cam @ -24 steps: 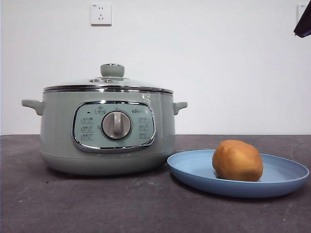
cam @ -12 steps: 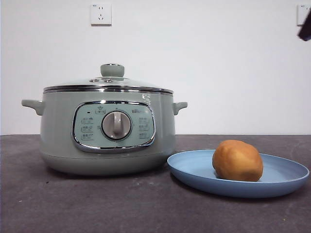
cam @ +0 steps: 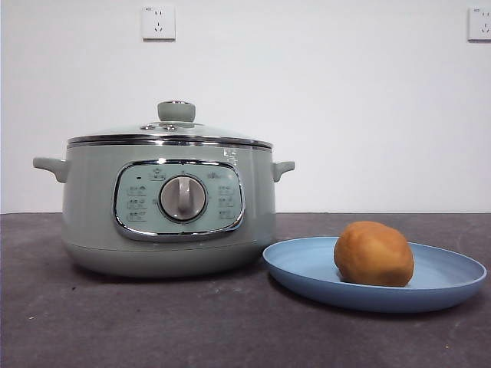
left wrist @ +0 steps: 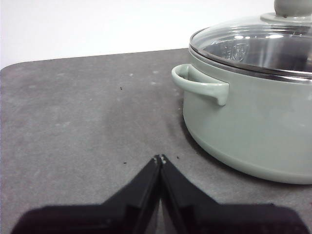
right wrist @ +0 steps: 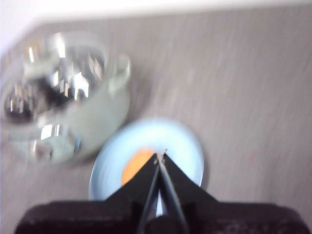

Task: Take the potato out from the steamer,put the potato on the plate,close the lid

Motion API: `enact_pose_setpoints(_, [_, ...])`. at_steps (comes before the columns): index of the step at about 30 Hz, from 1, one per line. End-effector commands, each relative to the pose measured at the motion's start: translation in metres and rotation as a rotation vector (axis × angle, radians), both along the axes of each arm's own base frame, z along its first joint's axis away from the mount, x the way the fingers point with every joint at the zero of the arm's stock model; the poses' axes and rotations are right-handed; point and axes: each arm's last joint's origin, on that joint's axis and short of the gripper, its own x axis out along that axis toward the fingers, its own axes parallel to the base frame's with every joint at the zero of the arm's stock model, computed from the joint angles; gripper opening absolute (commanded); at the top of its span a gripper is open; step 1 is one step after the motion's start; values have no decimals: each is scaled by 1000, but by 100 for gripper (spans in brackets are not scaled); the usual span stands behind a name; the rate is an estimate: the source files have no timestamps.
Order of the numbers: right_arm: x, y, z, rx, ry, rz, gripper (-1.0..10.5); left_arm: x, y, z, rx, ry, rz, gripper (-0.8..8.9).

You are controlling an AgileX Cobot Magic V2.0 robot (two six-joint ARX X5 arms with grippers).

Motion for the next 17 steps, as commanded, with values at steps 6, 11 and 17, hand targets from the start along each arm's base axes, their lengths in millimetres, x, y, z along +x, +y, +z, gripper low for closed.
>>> enact_pose_setpoints(6, [4, -4, -48, -15, -302, -49, 0, 1, 0, -5, -6, 11, 2, -4])
enact_pose_setpoints(11, [12, -4, -90, 2, -441, -52, 0, 1, 0, -5, -6, 11, 2, -4])
enact_pose_setpoints(17, [16, -5, -124, 11, -452, -118, 0, 1, 0, -5, -6, 11, 2, -4])
